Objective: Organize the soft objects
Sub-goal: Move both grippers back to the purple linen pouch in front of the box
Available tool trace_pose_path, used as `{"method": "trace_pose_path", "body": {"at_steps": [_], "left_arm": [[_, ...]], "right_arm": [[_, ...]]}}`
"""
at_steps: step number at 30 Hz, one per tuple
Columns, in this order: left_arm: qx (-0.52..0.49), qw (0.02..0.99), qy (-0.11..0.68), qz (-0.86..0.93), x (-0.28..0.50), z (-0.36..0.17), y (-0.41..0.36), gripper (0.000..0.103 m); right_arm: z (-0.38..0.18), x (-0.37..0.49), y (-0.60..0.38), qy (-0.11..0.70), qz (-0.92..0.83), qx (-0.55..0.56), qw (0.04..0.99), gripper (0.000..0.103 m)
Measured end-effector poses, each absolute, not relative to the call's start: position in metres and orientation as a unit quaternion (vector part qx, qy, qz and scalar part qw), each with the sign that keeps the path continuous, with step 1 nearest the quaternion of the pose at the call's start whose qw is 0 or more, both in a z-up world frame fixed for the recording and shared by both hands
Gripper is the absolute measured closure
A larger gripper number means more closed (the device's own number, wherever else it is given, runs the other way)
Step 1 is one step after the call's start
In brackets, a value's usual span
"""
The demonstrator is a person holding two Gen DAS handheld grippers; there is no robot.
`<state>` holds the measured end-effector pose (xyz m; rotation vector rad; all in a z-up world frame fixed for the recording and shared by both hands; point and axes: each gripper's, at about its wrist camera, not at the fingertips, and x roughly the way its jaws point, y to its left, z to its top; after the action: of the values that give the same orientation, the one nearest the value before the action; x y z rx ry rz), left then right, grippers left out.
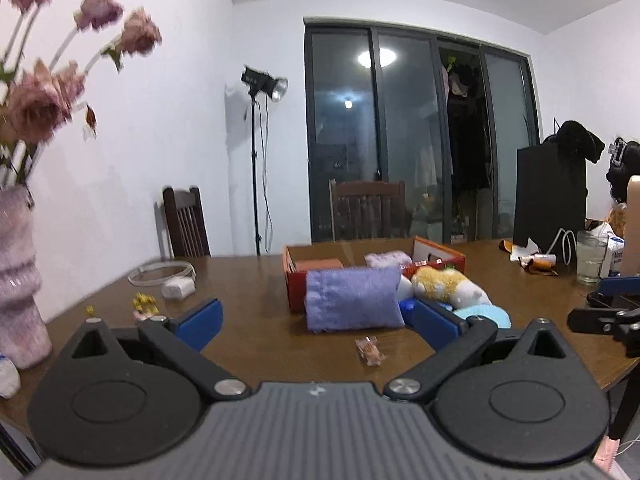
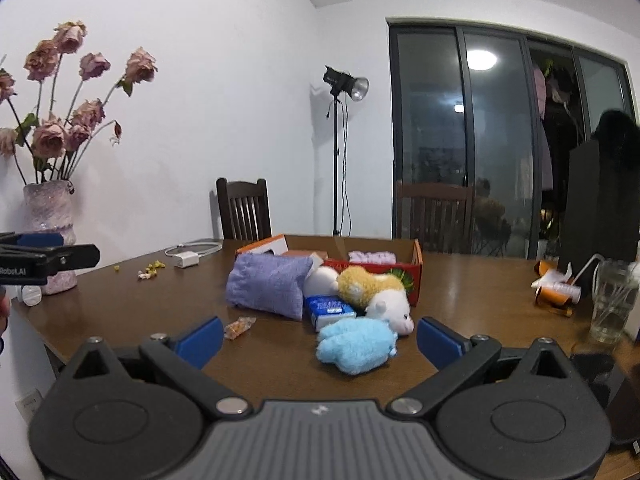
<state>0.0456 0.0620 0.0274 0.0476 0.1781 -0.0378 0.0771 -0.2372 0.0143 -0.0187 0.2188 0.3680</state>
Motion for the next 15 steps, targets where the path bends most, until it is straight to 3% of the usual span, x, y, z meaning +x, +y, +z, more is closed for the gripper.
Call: {"method": "trace_pose_path", "body": {"at_steps": [11, 15], "left_arm": [[0.028, 0.989, 0.137, -0.042, 0.153, 0.013, 0.069, 0.001], [0.025, 0.986, 0.140, -0.088, 0.214, 0.009, 0.081, 0.016]], "right_arm": [[0.000, 0.154, -0.214, 0.160, 0.201, 0.023, 0.966, 0.015], [0.006, 0.200, -0.194, 0.168, 0.225, 0.042, 0.959, 0.019]]}}
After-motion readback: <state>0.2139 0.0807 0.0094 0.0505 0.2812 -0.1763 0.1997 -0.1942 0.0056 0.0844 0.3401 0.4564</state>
